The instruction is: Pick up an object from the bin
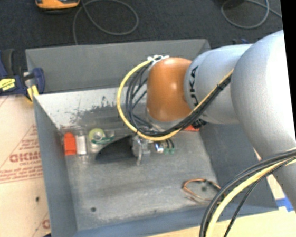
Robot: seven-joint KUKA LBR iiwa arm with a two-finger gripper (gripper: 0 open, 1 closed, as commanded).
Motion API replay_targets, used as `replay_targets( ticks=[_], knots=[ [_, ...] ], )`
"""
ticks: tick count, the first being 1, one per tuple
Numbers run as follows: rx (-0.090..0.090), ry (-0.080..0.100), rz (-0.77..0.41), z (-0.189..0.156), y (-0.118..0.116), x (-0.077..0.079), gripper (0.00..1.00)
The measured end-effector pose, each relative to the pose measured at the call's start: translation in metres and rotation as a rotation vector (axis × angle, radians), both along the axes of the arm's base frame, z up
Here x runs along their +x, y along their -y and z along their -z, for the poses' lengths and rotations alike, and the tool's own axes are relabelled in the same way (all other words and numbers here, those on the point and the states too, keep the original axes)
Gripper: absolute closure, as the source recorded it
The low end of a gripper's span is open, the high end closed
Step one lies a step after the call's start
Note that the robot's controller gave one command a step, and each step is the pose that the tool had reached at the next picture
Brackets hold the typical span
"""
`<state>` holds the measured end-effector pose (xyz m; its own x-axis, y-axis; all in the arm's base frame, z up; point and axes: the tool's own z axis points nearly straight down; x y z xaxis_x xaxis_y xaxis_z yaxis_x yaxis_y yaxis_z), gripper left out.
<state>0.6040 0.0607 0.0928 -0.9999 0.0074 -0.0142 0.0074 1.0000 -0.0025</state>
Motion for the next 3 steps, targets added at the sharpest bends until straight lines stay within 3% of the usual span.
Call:
replay_targets(
  ticks=[1,2,3],
  knots=[
    [0.001,0.001,0.079,-0.011,-0.019,0.013,1.00],
    [0.001,0.002,0.080,-0.015,-0.027,0.015,1.00],
    [-0.001,0.003,-0.072,-0.069,-0.040,0.012,1.00]
  ],
)
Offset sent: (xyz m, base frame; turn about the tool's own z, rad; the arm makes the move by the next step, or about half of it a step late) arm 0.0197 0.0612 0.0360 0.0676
